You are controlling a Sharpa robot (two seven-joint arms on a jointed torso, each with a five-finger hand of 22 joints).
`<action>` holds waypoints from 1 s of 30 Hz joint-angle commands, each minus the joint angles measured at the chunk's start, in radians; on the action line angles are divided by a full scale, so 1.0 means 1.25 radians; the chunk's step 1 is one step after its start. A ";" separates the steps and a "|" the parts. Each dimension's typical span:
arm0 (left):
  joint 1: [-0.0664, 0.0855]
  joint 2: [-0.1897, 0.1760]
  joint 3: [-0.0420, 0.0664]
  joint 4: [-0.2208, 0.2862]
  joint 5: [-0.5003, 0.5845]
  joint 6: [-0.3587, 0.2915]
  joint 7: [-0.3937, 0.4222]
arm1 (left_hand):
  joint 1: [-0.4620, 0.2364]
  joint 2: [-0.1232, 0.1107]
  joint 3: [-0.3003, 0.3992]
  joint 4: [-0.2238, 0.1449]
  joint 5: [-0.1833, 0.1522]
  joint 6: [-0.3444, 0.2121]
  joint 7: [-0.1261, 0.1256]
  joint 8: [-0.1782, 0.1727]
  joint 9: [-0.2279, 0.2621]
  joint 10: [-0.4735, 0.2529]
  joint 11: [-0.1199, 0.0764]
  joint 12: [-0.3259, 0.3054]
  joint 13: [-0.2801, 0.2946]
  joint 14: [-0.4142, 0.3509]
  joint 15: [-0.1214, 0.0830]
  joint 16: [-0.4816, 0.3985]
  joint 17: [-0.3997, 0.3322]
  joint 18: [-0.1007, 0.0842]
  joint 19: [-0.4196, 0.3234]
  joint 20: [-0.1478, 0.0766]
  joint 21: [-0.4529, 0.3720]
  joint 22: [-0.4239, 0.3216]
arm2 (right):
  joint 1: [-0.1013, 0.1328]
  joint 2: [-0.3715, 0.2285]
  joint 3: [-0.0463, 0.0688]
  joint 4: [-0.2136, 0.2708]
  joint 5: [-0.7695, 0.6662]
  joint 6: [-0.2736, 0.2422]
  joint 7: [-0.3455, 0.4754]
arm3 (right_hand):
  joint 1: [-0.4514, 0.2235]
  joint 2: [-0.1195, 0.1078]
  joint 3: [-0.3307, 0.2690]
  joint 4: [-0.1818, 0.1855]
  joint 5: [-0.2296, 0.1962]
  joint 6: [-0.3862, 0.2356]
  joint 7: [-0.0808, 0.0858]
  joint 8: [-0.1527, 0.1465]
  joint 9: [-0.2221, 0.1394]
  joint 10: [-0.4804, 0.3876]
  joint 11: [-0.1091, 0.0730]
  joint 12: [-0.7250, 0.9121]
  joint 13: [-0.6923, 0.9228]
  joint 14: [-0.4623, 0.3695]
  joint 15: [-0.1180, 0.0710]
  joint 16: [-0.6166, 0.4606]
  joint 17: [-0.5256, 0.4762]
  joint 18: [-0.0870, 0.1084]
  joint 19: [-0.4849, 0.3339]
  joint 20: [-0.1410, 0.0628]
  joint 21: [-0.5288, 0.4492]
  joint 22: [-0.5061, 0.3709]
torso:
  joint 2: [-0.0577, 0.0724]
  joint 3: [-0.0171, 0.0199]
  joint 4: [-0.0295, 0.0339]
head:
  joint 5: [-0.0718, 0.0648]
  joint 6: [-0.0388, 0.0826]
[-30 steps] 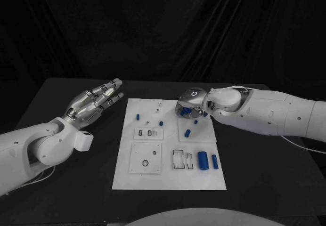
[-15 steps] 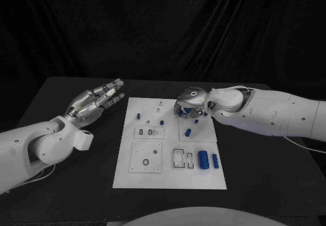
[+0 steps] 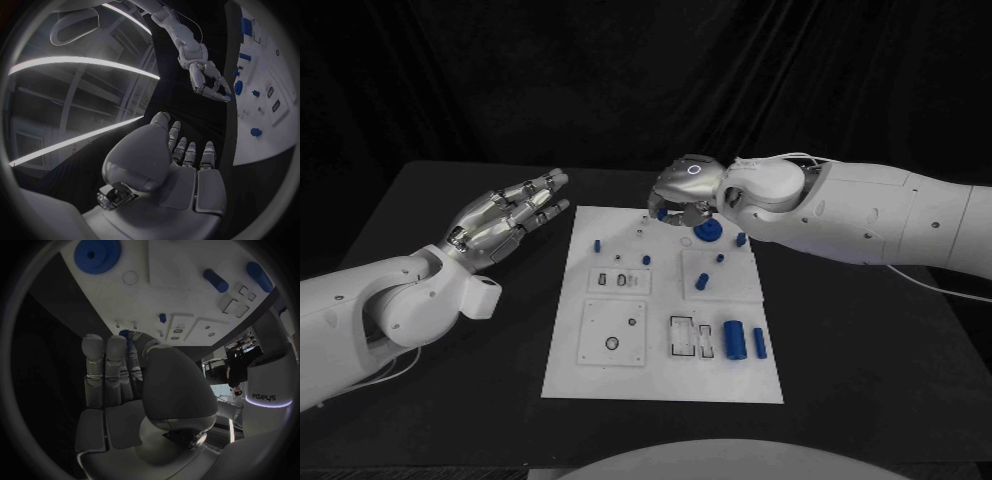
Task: Assemble the parts on the task board
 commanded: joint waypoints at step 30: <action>0.001 -0.003 0.001 0.011 -0.001 0.003 0.016 | 0.007 0.000 0.006 -0.001 0.007 0.010 0.000 0.007 0.001 0.002 0.009 0.006 0.001 0.003 0.007 0.005 0.002 0.016 0.002 0.005 0.002 0.002 | 0.009 0.098 0.000 -0.154 0.015 0.014 0.001 | -0.002 -0.008 0.005 0.002 -0.037 -0.009 0.001 -0.011 0.003 0.026 -0.020 -0.019 -0.004 -0.008 0.005 -0.006 -0.004 -0.013 -0.006 0.005 0.007 0.016 | 0.025 -0.0074 0.0267 | -0.013 0.053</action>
